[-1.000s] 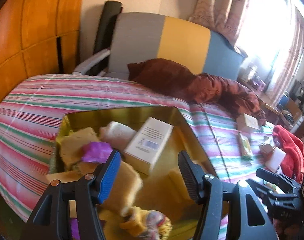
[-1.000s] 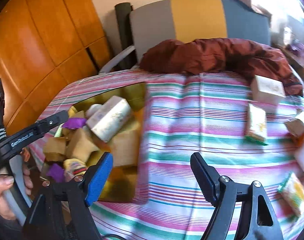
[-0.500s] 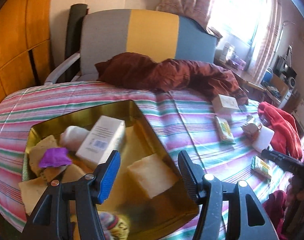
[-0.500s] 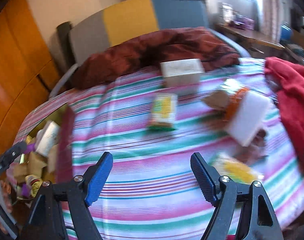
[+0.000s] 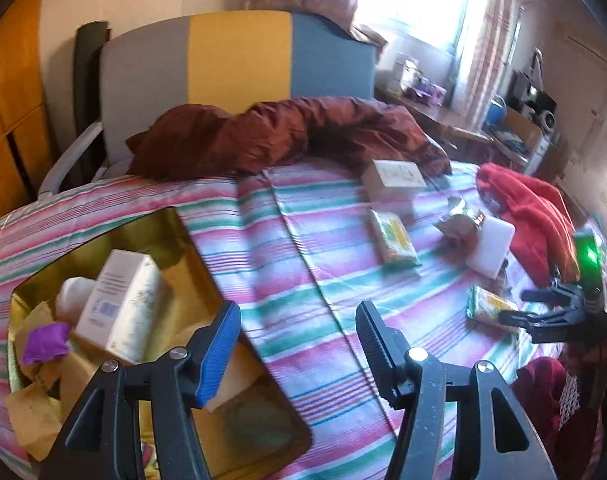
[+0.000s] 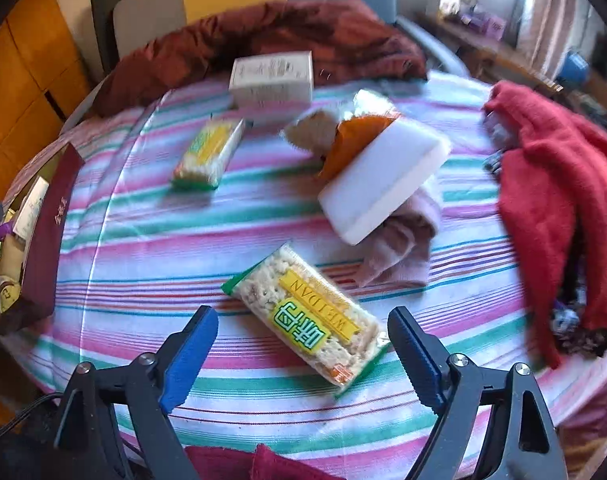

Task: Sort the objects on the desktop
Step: 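Move both tools to the pile and grasp a WEIDAN cracker pack with each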

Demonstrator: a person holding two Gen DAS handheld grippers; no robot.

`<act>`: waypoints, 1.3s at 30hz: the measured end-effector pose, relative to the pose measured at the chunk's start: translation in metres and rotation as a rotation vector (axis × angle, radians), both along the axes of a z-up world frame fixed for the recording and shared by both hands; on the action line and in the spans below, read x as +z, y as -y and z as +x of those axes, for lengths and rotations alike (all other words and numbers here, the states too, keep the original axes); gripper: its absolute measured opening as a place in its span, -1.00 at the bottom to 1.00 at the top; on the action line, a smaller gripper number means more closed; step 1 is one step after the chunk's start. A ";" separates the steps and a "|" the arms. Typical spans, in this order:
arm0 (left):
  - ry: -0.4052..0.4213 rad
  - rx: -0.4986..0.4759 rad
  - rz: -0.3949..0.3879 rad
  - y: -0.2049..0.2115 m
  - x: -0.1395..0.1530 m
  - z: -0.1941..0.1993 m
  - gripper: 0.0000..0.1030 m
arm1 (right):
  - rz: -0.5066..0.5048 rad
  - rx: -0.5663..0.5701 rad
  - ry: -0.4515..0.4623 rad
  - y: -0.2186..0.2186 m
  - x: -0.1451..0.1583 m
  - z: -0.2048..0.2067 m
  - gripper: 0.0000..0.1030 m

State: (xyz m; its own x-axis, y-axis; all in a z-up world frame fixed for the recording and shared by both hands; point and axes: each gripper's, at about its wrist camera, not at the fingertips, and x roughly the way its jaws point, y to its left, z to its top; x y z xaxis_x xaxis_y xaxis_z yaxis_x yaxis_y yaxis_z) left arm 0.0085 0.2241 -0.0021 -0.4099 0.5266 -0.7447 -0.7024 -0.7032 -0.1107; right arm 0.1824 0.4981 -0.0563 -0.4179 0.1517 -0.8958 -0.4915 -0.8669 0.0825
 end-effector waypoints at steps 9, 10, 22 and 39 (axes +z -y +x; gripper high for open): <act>0.049 -0.073 -0.028 -0.035 -0.011 0.006 0.18 | 0.075 0.160 0.151 0.005 -0.027 -0.028 0.73; 0.059 -0.079 -0.036 -0.039 -0.015 0.005 0.18 | 0.074 0.166 0.166 0.004 -0.030 -0.027 0.58; 0.126 -0.129 -0.093 -0.104 -0.043 -0.001 0.17 | 0.048 0.197 0.073 0.014 -0.030 -0.025 0.00; 0.165 -0.123 -0.131 -0.207 -0.074 -0.036 0.21 | 0.067 0.207 0.061 0.018 -0.030 -0.028 0.00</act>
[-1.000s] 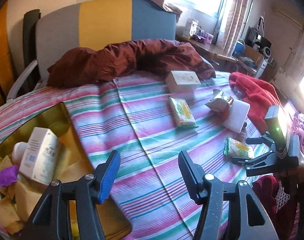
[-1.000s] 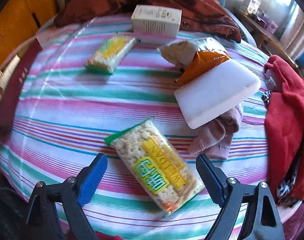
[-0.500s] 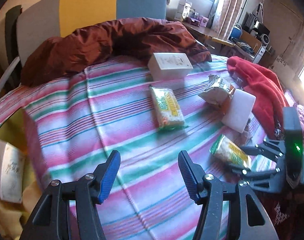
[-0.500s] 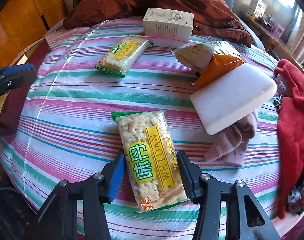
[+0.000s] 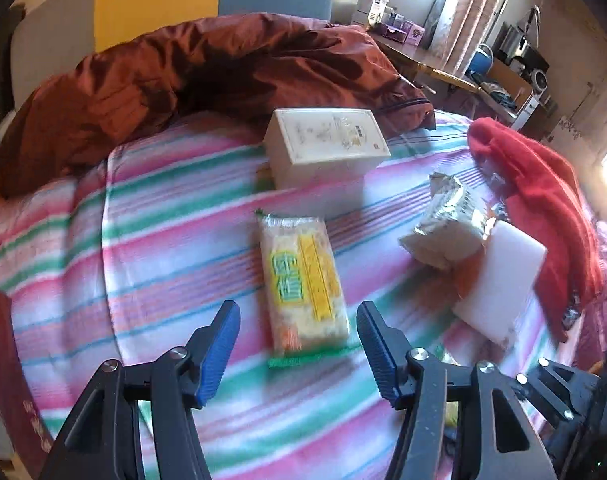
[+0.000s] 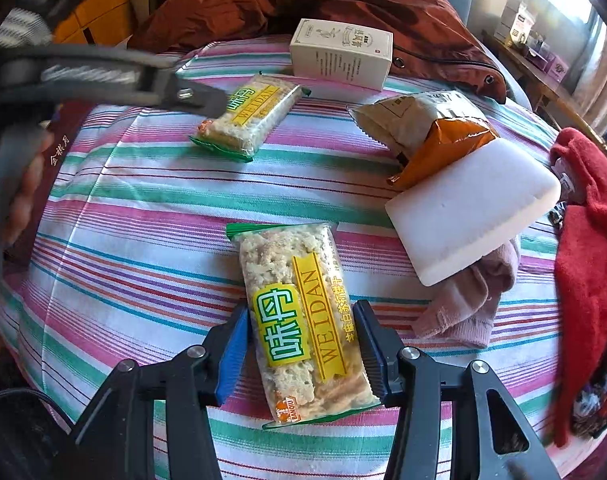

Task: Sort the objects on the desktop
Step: 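Move both tools to the pile and grasp a WEIDAN cracker pack with each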

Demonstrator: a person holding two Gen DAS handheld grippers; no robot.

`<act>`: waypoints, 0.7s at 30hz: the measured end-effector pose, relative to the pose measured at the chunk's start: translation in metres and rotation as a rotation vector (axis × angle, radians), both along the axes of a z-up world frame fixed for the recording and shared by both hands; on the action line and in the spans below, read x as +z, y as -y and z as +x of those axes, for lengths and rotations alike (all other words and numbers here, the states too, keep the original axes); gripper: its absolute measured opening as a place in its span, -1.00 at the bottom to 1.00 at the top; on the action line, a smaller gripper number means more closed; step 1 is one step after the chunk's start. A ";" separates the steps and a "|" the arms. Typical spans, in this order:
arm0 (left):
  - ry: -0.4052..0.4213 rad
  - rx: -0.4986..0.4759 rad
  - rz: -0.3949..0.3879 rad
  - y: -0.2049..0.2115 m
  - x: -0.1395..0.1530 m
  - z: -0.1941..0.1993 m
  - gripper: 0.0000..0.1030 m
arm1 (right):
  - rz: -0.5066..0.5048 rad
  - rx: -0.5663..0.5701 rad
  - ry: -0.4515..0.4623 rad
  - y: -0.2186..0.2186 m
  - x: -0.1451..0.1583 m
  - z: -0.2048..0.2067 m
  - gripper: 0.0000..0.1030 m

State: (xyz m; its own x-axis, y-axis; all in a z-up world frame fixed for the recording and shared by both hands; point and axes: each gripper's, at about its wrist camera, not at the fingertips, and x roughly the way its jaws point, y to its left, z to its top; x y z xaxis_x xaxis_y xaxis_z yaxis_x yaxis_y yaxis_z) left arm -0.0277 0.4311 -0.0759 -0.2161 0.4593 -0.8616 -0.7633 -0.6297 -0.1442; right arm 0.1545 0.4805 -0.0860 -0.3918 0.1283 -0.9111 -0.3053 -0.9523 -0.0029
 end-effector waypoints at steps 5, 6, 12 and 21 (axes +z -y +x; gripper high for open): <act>-0.016 0.003 -0.071 -0.023 -0.017 -0.005 0.23 | -0.006 -0.003 -0.003 -0.004 -0.005 -0.007 0.01; -0.019 0.000 -0.080 -0.027 -0.020 -0.005 0.23 | -0.007 -0.006 -0.004 -0.004 -0.004 -0.007 0.01; -0.091 -0.023 -0.138 -0.043 -0.033 -0.002 0.24 | -0.001 -0.004 -0.003 -0.003 -0.004 -0.007 0.01; -0.123 -0.007 -0.119 -0.039 -0.039 -0.007 0.54 | 0.025 -0.003 -0.005 0.009 -0.001 -0.010 -0.01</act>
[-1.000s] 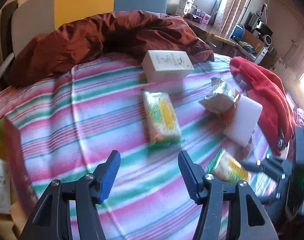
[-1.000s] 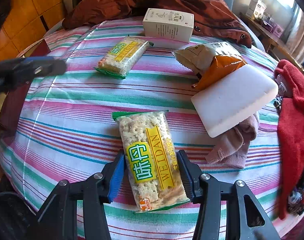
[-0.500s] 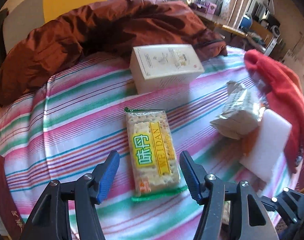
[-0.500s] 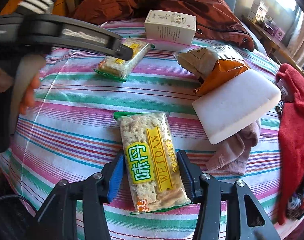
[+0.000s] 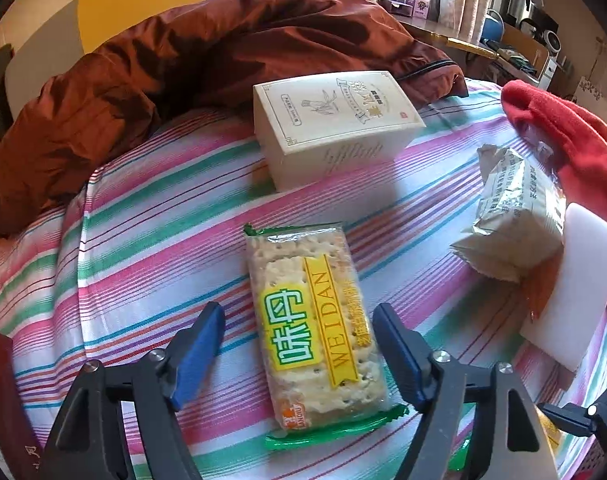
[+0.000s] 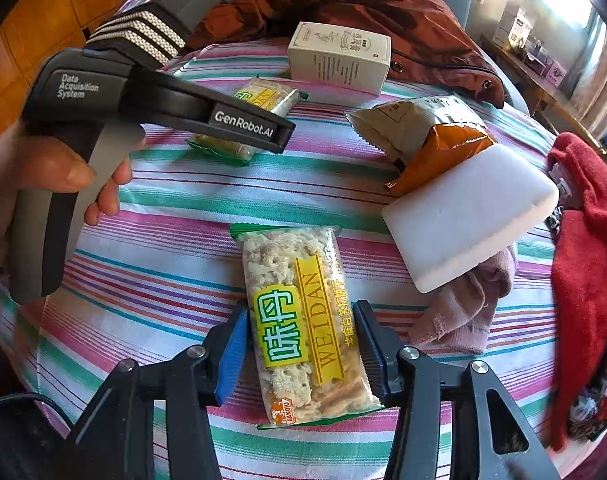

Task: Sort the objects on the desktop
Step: 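Move both tools to the pile and grasp a WEIDAN cracker pack with each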

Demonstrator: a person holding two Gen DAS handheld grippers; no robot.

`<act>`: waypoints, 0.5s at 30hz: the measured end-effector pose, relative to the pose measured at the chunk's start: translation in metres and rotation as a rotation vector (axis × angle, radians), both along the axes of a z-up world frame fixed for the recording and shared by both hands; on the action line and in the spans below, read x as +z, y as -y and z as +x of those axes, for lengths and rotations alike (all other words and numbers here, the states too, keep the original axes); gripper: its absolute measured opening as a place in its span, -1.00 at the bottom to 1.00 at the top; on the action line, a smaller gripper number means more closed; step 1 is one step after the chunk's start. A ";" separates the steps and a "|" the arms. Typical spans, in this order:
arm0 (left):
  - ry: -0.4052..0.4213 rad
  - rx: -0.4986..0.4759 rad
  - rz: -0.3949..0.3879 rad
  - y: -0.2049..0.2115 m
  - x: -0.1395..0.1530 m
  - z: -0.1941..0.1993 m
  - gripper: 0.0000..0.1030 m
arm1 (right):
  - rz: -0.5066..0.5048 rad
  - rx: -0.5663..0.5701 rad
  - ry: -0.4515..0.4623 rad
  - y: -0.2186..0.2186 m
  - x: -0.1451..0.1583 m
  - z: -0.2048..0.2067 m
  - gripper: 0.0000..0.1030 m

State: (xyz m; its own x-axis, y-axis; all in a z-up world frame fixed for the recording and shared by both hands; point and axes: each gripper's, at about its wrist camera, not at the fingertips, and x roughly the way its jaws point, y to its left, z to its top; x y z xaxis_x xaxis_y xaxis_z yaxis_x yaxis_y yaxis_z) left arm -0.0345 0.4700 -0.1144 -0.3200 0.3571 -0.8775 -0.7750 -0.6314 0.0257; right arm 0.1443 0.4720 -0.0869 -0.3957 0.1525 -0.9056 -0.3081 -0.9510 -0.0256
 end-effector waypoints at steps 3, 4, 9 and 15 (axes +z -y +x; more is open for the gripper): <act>-0.006 0.020 -0.003 0.003 0.001 0.000 0.46 | 0.014 0.008 0.000 0.003 0.001 0.000 -0.02; -0.013 0.028 -0.001 0.005 0.002 0.001 0.38 | 0.017 0.009 -0.001 0.004 0.001 0.000 -0.02; -0.023 0.035 0.019 0.019 0.005 0.003 -0.06 | 0.035 0.019 -0.003 0.007 0.001 0.000 -0.04; -0.034 0.037 0.023 0.043 0.007 0.014 -0.07 | 0.104 0.026 -0.010 0.009 0.001 -0.001 -0.08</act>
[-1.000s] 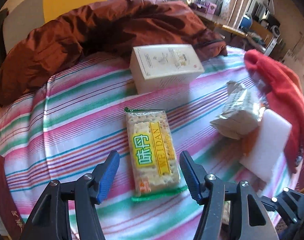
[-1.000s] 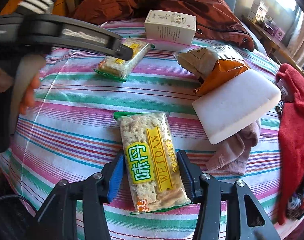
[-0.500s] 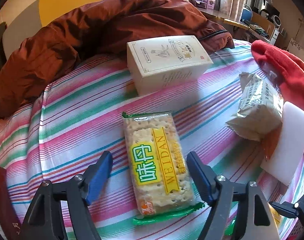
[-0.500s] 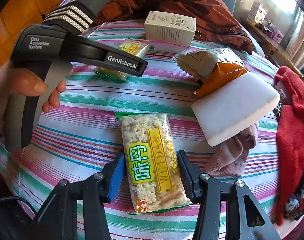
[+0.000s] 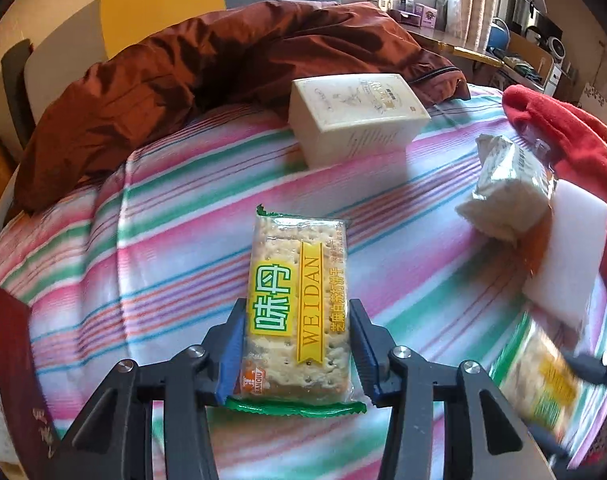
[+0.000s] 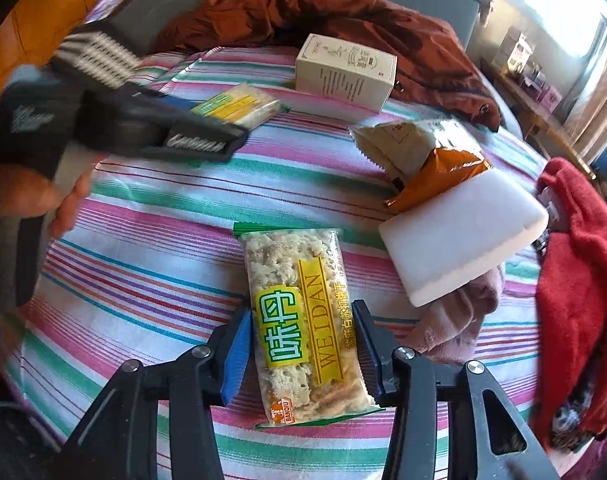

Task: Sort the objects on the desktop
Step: 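Move both tools to the pile and grasp a WEIDAN cracker pack with each, then carry both WEIDAN cracker packs to the gold tray and open both tools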

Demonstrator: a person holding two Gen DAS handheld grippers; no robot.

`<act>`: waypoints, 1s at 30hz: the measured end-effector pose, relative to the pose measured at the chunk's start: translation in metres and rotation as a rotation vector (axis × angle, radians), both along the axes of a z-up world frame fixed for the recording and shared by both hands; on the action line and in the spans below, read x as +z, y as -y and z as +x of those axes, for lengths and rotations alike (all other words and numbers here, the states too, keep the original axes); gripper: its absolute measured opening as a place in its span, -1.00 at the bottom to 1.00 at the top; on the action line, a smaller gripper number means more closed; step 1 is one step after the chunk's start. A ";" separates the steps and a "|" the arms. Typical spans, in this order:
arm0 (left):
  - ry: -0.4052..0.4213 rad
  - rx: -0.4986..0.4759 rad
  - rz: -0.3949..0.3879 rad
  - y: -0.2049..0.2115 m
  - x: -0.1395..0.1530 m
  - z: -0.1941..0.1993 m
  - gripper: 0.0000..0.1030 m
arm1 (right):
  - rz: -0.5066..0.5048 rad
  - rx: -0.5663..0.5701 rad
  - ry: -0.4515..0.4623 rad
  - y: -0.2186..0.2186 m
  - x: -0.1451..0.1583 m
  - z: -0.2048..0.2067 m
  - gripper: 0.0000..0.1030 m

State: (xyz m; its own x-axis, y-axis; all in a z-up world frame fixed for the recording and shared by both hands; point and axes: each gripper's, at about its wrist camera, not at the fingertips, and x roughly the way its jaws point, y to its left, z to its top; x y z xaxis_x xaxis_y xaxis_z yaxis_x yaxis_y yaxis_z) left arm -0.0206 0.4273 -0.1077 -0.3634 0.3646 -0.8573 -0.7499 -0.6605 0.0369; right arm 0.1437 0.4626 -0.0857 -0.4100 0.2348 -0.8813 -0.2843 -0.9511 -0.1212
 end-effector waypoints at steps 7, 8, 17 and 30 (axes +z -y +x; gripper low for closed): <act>0.033 0.022 0.045 0.041 0.013 0.012 -0.07 | 0.027 -0.165 -0.154 -0.038 0.028 0.012 -0.08; 0.025 0.024 0.050 0.045 0.016 0.013 -0.07 | 0.012 -0.203 -0.167 -0.046 0.030 0.017 -0.08; -0.044 0.045 0.138 0.091 0.057 0.023 -0.07 | 0.007 -0.354 -0.195 -0.068 0.038 0.030 -0.08; -0.102 0.182 0.195 0.177 0.088 0.008 -0.07 | 0.044 -0.364 -0.200 -0.050 0.045 0.018 -0.08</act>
State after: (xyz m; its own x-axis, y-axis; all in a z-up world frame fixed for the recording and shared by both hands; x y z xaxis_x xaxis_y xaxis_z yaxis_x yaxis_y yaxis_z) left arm -0.0122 0.2506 -0.0202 -0.5191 0.4399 -0.7328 -0.6171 -0.7861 -0.0347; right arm 0.1616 0.5127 -0.0405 -0.4552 0.4320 -0.7785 -0.6230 -0.7793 -0.0682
